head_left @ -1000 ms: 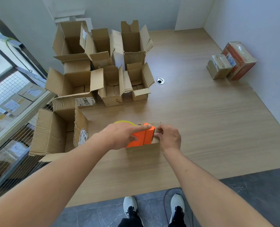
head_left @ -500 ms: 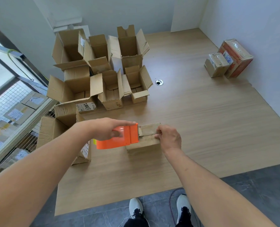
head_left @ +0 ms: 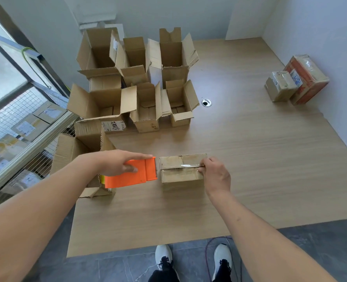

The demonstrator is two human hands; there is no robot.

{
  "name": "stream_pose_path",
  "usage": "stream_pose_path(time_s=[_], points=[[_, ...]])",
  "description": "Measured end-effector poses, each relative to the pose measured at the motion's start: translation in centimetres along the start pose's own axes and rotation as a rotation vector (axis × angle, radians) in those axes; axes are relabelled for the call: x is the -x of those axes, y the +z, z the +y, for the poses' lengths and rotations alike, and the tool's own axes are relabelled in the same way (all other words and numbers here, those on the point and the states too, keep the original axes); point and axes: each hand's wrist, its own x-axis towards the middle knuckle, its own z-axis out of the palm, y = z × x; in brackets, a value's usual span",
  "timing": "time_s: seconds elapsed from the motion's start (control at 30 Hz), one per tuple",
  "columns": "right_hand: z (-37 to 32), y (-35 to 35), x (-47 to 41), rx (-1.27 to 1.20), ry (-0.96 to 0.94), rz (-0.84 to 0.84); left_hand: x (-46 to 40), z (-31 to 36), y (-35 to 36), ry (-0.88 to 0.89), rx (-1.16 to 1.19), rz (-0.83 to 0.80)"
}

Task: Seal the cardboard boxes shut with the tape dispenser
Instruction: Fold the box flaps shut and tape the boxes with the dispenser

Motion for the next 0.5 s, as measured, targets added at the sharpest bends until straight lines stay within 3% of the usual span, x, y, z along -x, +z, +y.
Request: stream_pose_path(time_s=[0.2,0.33,0.5], points=[[-2.6,1.3,2.2,0.168,0.023,0.012,-1.7,0.7,0.9,-0.043,-0.054,0.000],[-5.8,1.8,3.5,0.082,0.147,-0.126,-2.2,0.7,1.2,-0.039,-0.038,-0.005],[-6.4,3.3,3.5,0.183,0.243,-0.192,-2.7,1.5,3.1,0.009,0.070,0.029]])
